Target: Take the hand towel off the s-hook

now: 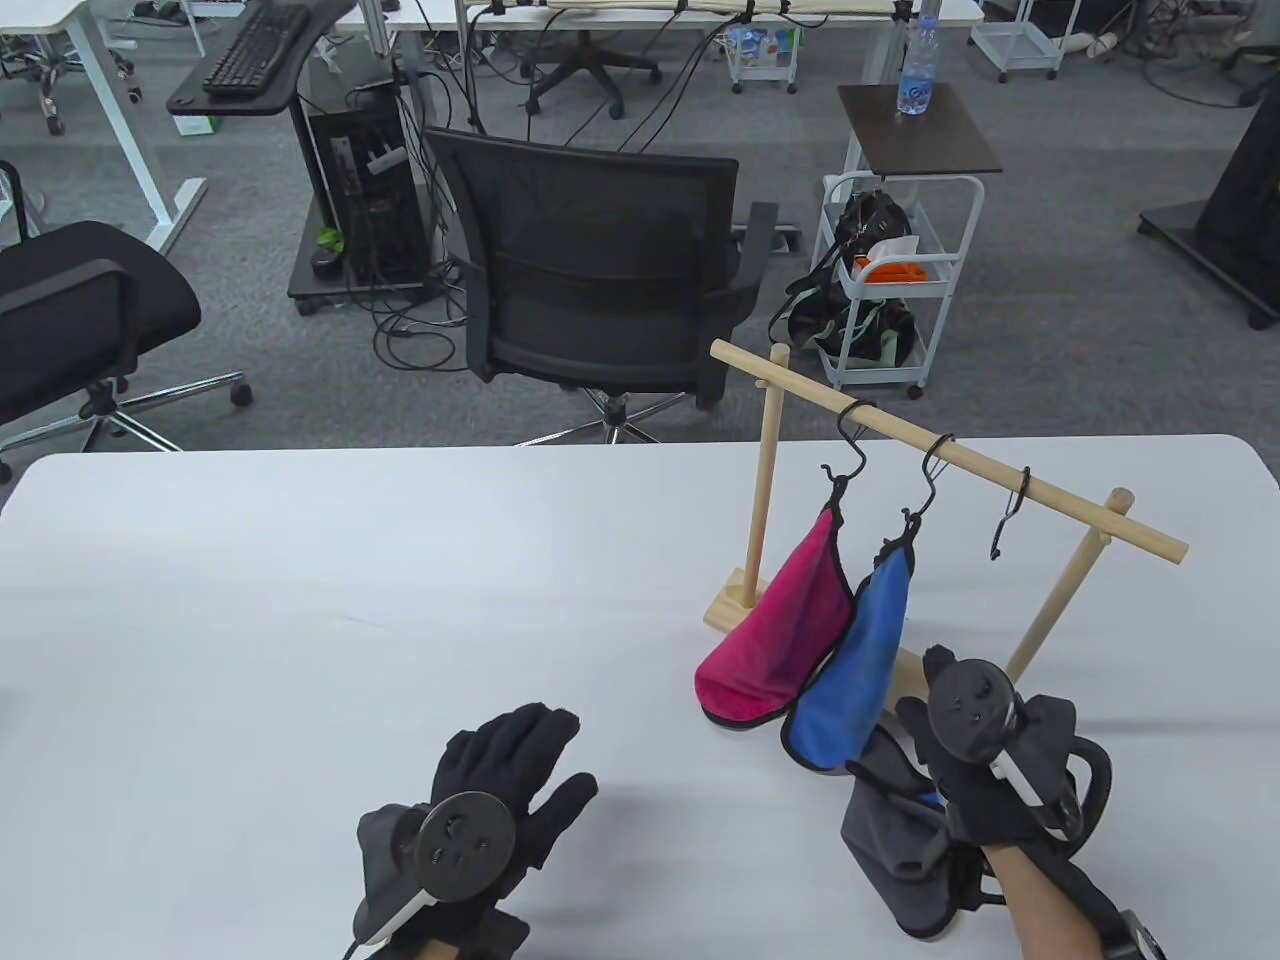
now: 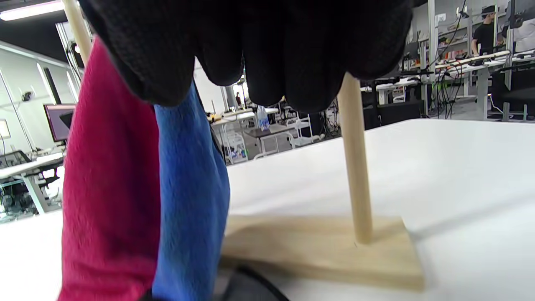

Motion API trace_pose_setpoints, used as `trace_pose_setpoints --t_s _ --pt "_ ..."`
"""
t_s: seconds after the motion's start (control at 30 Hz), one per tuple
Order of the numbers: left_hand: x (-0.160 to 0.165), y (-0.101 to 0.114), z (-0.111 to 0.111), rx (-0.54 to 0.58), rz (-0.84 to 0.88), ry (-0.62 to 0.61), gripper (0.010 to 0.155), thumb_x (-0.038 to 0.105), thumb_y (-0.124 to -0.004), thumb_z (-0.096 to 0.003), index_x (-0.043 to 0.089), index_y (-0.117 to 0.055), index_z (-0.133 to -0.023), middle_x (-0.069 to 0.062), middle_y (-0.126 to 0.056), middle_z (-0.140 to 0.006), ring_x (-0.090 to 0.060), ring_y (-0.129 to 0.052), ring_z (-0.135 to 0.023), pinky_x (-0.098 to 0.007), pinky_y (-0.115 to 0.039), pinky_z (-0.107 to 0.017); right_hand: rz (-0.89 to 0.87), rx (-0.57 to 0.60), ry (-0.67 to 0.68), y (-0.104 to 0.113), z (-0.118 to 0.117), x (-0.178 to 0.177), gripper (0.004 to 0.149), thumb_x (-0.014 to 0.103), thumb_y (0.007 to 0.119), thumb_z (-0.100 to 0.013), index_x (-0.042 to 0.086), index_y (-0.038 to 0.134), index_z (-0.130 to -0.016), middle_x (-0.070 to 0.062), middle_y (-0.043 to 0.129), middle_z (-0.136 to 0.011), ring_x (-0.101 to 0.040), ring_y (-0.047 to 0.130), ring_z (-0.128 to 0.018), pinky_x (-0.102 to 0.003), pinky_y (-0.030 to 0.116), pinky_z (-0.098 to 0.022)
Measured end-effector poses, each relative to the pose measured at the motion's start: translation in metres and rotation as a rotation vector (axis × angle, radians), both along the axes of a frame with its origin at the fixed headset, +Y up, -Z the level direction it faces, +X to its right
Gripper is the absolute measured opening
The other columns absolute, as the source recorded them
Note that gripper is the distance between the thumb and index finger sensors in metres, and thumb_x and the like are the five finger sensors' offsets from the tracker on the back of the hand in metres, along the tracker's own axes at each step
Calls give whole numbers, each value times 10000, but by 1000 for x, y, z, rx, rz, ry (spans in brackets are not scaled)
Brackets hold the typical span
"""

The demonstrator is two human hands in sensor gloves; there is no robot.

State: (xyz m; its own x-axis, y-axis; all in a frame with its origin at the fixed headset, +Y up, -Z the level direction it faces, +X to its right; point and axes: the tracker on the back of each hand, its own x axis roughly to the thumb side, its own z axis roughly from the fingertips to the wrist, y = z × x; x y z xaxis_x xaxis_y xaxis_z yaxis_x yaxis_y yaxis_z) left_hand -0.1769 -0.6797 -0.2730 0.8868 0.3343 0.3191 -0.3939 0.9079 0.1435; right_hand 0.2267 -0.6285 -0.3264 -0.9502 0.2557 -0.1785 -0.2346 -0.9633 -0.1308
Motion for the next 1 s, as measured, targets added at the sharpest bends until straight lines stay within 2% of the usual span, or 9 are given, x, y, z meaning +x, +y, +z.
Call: trace_pose_setpoints --t_s 0.13,0.27,0.67,0.8,1.0 --pt "0 0 0 1 1 2 637 625 -632 -576 294 -629 -1120 -86 -703 -1169 -383 -749 -1060 -650 -568 -786 -36 61 -5 15 -9 -3 642 448 817 -607 140 625 -1137 -241 736 -1077 -444 824 -883 -568 655 -692" --pt "-1 1 0 4 3 8 638 624 -633 -576 292 -628 -1121 -87 -703 -1169 -382 -749 -1061 -650 -568 -785 -95 77 -19 21 -21 -3 709 493 781 -615 120 553 -1173 -266 698 -1106 -465 795 -909 -578 640 -702" --pt "-4 2 0 9 5 19 638 624 -638 -575 293 -628 -1120 -87 -703 -1168 -383 -749 -1060 -649 -567 -787 -326 113 -82 8 -56 -2 759 515 711 -638 93 425 -1200 -275 663 -1116 -460 789 -909 -564 645 -698" --pt "-4 2 0 9 3 19 640 624 -639 -575 291 -628 -1121 -88 -705 -1167 -382 -748 -1061 -649 -568 -787 -401 118 -98 2 -64 0 682 465 735 -640 105 503 -1170 -244 735 -1060 -421 845 -846 -536 680 -672" --pt "-4 2 0 7 2 18 639 624 -639 -575 291 -630 -1120 -89 -704 -1168 -383 -749 -1060 -650 -568 -785 -445 178 -94 -3 -65 -1 455 316 746 -650 155 670 -1069 -158 857 -927 -323 936 -712 -467 753 -602"
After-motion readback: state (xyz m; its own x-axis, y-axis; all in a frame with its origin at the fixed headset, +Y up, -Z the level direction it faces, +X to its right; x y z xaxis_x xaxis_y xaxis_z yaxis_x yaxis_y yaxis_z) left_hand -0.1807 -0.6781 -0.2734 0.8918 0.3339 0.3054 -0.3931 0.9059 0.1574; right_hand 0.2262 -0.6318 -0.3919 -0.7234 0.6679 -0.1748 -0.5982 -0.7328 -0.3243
